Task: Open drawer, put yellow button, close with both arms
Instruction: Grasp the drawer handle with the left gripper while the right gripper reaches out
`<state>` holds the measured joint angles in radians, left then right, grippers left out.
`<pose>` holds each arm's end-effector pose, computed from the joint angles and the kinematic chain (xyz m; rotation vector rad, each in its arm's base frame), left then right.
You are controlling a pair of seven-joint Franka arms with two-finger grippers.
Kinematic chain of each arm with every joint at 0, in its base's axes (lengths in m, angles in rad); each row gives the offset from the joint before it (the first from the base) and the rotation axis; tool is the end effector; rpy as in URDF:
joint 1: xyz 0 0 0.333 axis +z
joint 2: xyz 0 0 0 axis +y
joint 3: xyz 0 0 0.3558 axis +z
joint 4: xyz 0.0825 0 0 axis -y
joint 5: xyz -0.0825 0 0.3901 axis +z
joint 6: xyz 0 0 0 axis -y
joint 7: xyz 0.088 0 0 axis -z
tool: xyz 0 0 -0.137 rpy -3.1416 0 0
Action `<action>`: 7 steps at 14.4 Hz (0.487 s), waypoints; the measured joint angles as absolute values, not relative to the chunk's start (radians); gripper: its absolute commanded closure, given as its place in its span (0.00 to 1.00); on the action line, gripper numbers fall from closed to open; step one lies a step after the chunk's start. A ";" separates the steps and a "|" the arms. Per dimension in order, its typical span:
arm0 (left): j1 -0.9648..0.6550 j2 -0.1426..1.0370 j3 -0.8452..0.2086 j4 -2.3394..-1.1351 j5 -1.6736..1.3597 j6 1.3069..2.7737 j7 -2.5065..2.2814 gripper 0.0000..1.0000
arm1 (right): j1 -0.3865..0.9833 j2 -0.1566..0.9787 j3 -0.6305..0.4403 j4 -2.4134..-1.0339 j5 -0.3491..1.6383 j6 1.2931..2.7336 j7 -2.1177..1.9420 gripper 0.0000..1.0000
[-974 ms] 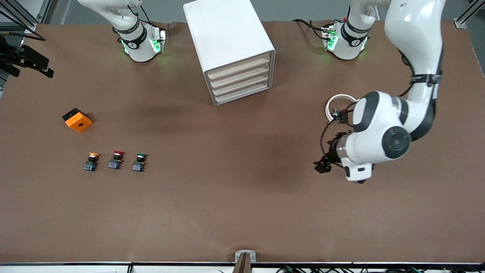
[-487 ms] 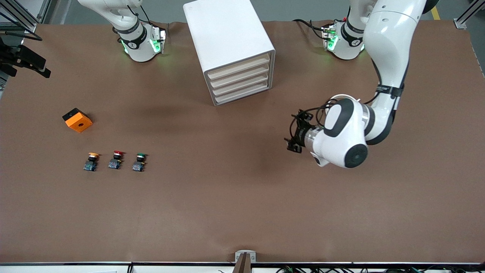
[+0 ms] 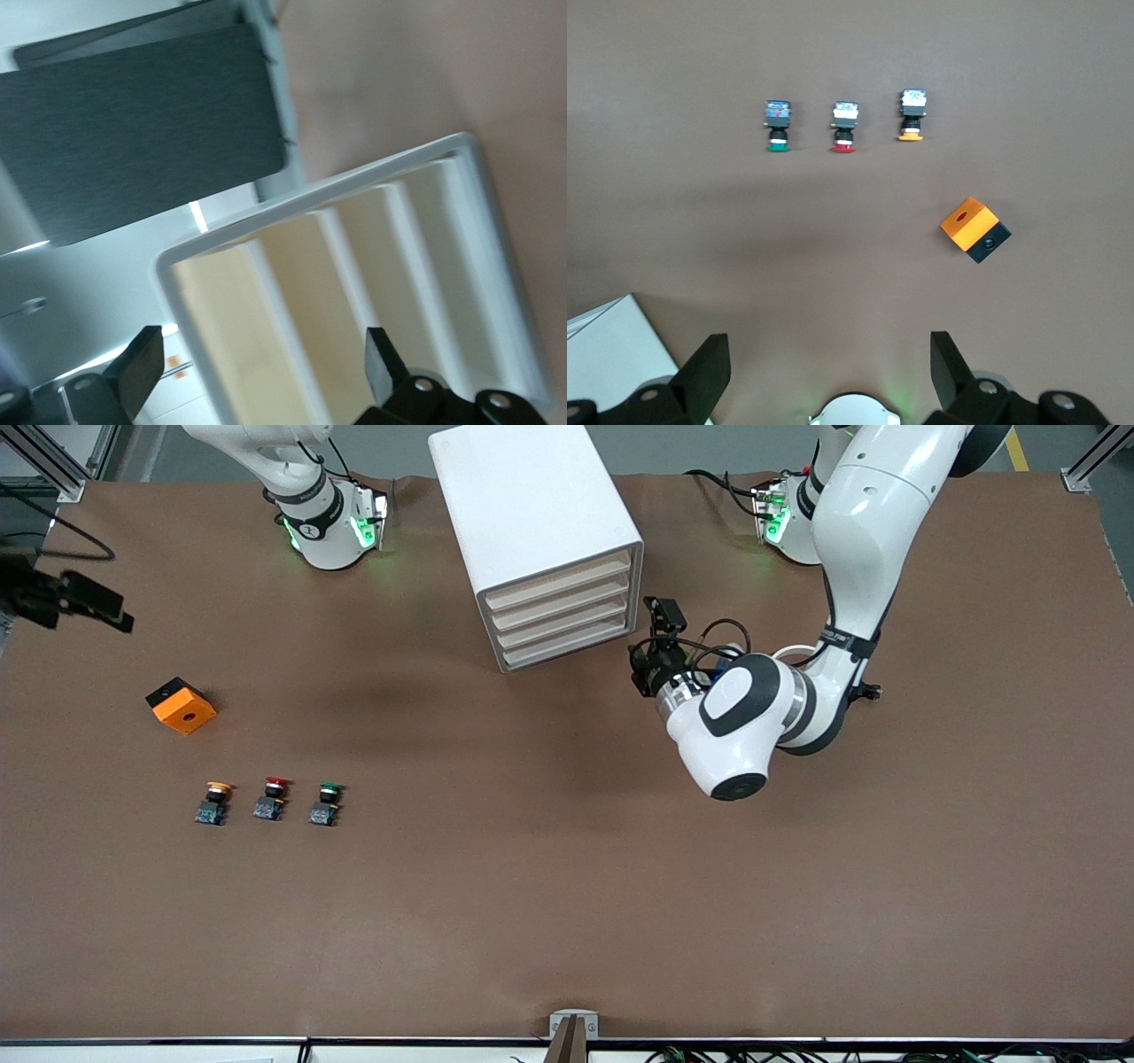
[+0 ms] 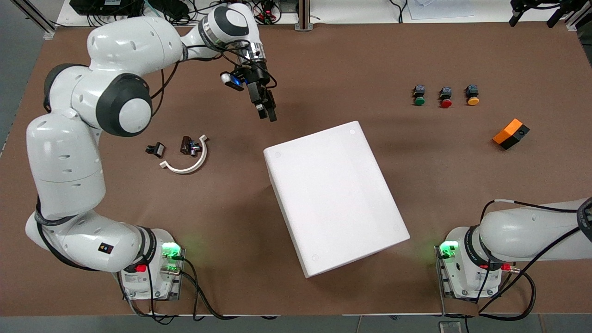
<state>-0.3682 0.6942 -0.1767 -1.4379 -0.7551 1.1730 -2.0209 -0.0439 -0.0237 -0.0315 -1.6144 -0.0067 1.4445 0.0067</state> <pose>0.4946 -0.4013 0.3194 -1.5564 -1.4911 1.4025 0.5312 -0.0413 0.6170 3.1296 -0.1290 -0.2296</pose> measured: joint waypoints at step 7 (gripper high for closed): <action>-0.414 0.761 -0.180 -1.438 -0.849 1.157 -2.057 0.53 | -0.066 0.121 -0.034 -1.585 -0.079 1.525 0.006 0.00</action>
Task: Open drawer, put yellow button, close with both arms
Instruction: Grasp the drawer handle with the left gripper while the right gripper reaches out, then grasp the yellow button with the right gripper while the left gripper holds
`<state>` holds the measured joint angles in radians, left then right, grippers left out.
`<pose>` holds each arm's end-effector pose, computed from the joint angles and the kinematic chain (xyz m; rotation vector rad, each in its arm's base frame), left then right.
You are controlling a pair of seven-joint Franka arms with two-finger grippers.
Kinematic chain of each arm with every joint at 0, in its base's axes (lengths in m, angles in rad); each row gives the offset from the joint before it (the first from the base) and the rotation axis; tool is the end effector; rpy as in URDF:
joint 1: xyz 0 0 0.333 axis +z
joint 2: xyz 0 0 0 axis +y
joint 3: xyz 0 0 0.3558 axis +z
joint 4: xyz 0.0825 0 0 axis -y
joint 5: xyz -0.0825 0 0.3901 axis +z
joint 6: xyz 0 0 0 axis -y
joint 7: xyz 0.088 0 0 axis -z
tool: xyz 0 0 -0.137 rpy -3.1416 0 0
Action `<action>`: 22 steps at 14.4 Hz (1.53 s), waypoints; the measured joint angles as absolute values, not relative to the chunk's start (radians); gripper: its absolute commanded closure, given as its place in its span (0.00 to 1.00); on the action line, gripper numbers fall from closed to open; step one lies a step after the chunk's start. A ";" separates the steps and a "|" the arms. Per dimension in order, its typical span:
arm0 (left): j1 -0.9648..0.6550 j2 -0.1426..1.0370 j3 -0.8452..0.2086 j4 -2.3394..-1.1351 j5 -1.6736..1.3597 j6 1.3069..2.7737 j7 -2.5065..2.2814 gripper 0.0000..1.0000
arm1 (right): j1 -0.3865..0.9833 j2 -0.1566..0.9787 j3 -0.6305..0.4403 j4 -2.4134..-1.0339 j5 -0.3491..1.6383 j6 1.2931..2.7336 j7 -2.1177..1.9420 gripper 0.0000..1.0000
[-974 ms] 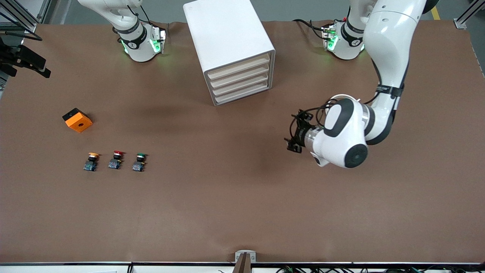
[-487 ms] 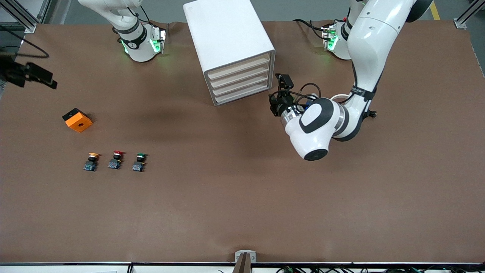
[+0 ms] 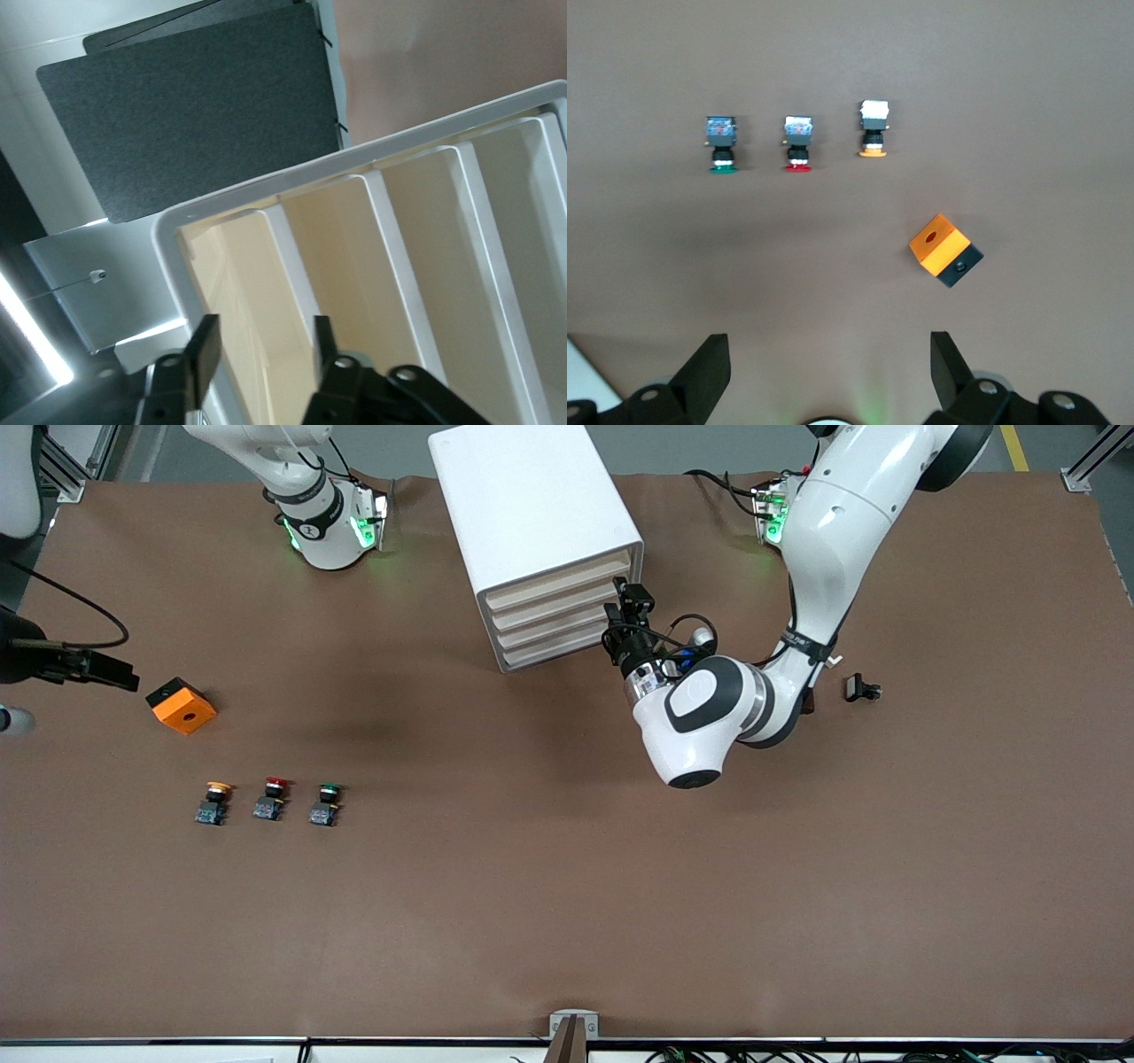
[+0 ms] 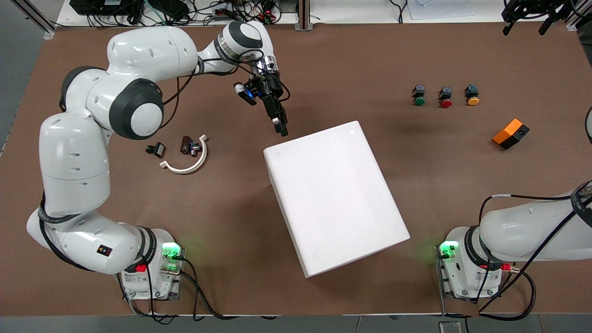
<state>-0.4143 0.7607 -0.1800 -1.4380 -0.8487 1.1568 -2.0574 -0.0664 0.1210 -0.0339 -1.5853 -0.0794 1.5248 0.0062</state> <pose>0.4710 -0.4341 0.2909 -1.4421 -1.4118 1.4804 0.5804 -0.0686 0.5552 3.0496 -0.1573 -0.2835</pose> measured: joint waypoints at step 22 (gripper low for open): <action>-0.510 0.818 -0.177 -1.449 -0.877 1.157 -2.140 1.00 | -0.192 0.468 -0.030 -2.036 -0.098 2.643 0.006 0.00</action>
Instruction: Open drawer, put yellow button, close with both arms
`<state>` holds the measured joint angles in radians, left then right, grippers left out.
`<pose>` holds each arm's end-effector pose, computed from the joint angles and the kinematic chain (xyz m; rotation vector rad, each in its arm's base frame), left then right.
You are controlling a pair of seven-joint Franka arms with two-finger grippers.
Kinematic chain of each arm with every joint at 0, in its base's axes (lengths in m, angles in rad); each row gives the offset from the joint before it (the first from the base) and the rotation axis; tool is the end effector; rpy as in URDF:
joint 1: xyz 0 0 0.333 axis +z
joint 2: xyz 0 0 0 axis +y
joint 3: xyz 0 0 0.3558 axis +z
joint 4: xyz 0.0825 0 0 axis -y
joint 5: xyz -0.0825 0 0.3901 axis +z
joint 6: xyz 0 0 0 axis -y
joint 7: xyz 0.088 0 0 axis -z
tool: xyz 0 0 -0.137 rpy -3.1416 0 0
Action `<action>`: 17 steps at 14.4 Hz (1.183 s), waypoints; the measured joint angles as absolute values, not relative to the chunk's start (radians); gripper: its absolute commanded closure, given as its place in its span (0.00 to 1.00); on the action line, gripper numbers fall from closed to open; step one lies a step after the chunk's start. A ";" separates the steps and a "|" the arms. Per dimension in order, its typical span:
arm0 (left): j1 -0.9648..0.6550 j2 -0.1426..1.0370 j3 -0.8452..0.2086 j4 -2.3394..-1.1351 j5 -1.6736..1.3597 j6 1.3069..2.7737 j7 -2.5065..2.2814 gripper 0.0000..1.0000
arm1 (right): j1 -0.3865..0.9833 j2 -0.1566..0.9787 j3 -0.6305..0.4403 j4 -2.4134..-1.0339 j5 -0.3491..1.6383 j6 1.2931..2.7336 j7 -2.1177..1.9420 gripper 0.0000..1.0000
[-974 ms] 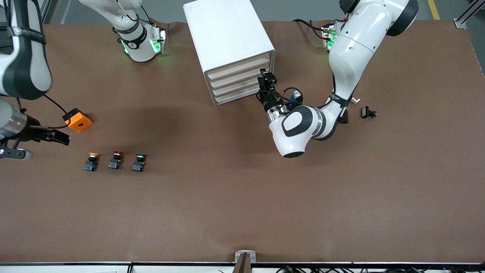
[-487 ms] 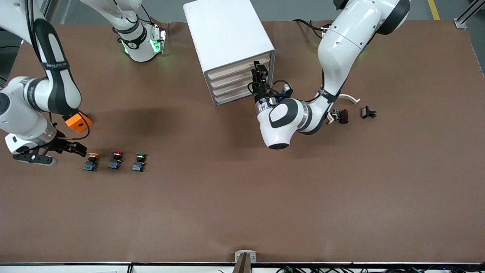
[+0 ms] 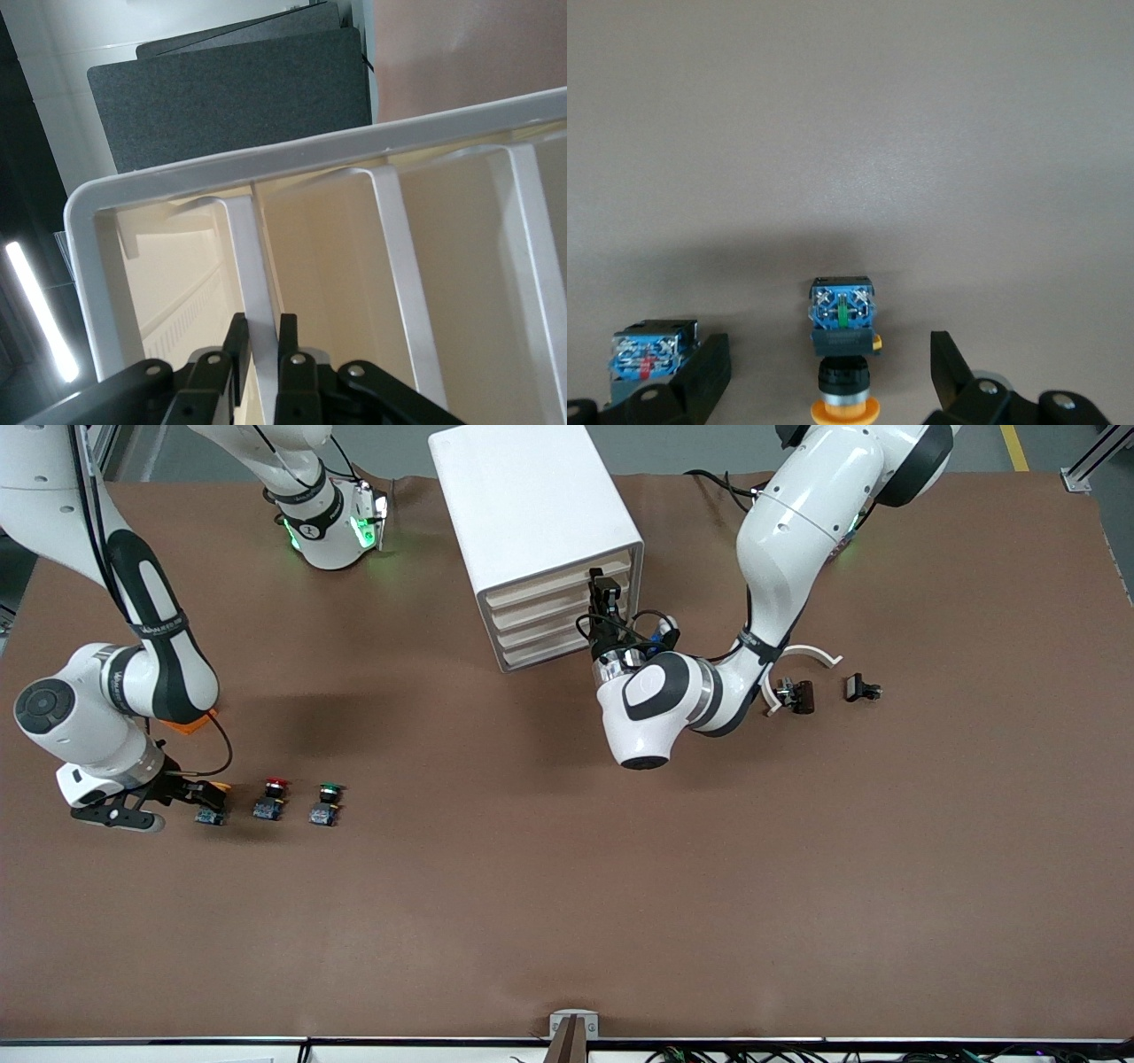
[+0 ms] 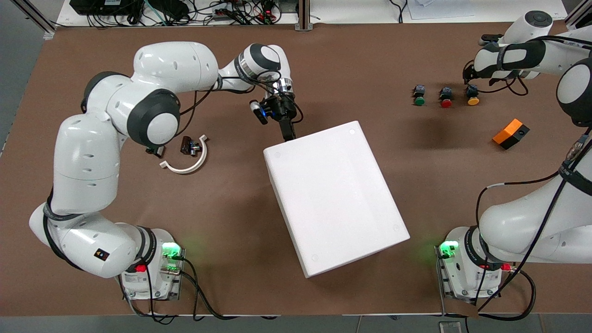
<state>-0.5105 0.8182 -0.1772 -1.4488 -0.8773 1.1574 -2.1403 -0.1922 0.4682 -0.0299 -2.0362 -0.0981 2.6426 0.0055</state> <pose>0.4227 -0.4768 0.2554 -1.3328 -1.3480 1.4004 0.6233 -0.1390 0.2253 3.0471 -0.2145 0.1987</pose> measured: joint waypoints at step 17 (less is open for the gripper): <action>-0.226 0.821 -0.167 -1.446 -0.965 1.239 -2.172 0.98 | -0.191 0.586 -0.015 -1.960 -0.098 2.595 -0.005 1.00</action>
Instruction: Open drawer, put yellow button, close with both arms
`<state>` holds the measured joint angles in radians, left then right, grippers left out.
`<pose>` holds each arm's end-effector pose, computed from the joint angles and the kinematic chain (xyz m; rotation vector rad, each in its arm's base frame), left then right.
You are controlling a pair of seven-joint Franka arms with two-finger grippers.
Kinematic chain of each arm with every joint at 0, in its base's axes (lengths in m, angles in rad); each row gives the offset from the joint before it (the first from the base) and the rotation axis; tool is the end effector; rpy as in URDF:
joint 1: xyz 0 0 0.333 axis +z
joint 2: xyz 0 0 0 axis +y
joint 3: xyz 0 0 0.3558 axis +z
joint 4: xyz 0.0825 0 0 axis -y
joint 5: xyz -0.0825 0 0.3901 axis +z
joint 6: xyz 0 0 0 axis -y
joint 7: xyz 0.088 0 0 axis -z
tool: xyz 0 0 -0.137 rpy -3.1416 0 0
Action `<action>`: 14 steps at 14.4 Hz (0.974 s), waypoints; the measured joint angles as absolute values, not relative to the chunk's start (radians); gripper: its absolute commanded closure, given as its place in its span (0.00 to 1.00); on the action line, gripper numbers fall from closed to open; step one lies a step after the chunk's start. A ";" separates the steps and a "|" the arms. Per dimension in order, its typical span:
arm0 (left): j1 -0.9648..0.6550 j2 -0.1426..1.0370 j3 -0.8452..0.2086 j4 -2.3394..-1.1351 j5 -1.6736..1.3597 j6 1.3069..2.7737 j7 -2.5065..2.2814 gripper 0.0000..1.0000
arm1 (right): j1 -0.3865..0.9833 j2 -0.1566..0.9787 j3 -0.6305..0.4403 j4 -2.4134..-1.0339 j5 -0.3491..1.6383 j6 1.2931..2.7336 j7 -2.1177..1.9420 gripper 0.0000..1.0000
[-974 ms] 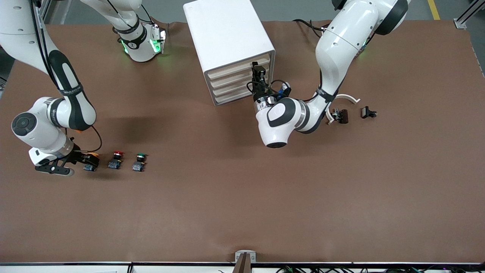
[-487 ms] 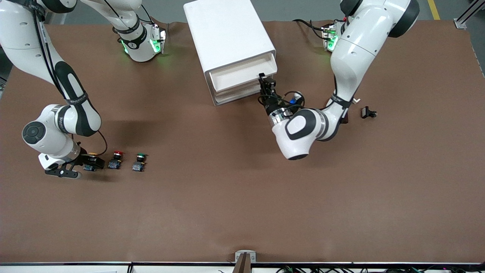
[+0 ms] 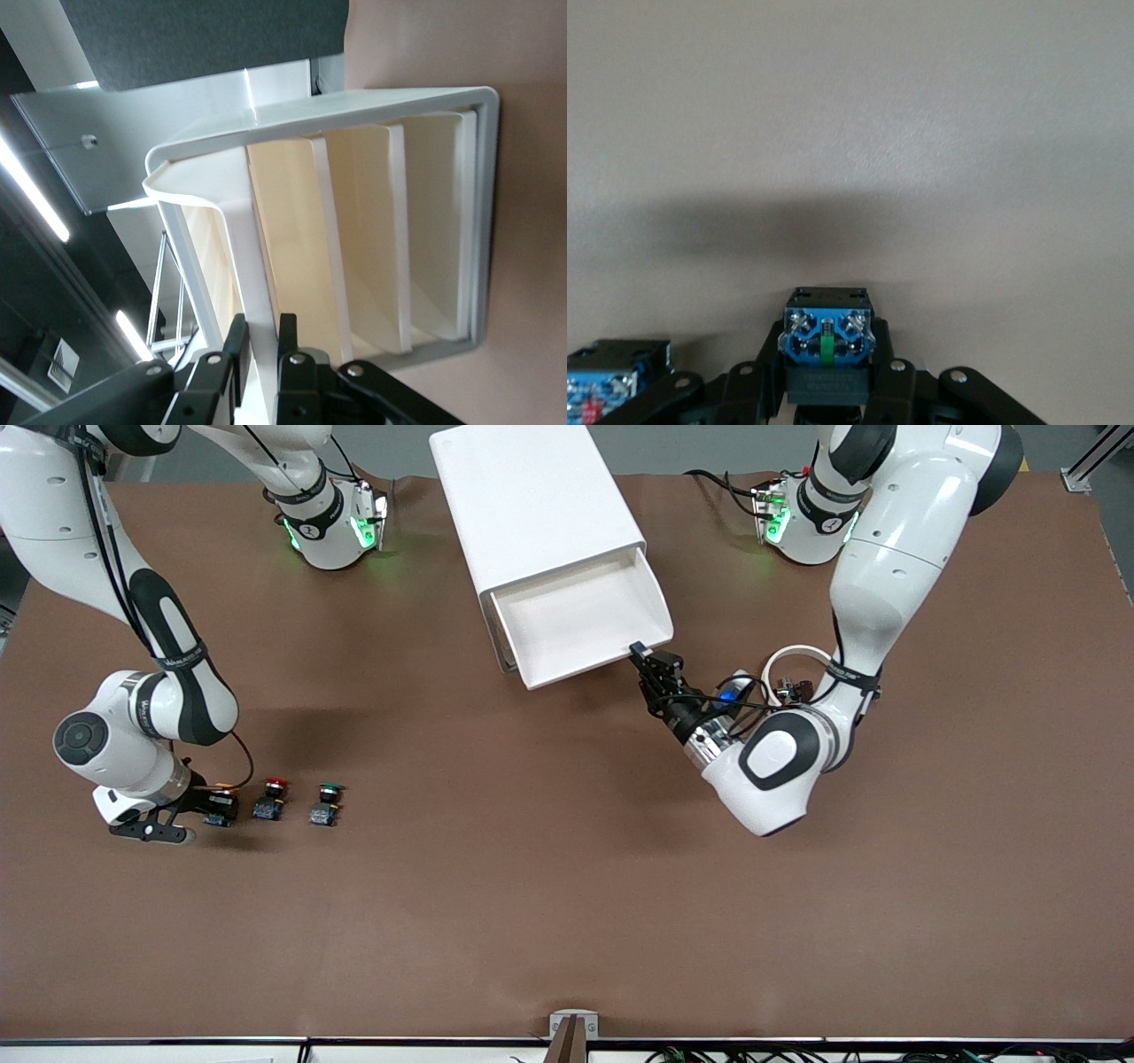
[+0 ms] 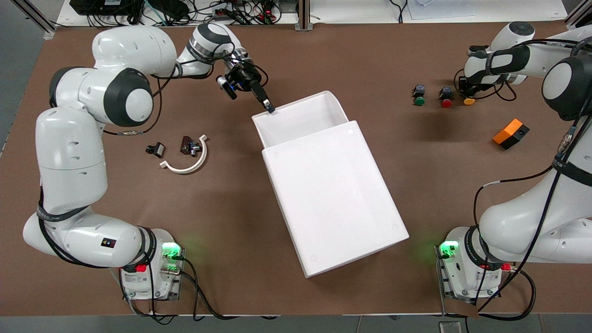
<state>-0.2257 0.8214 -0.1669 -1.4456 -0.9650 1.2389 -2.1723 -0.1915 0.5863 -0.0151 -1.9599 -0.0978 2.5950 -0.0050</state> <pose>0.5578 -0.3464 0.2552 -1.1062 -1.6901 1.6616 0.6336 -0.1321 0.1745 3.0698 -0.1791 0.0643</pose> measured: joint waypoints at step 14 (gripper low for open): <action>-0.216 0.812 -0.171 -1.341 -0.848 1.248 -2.031 0.00 | 0.045 0.153 0.076 -1.849 0.061 1.840 0.450 1.00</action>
<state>-0.2156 0.8122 -0.1712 -1.3408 -0.8480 1.2477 -2.0307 0.0451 0.1534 0.0762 -1.8486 0.0611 1.8399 0.4502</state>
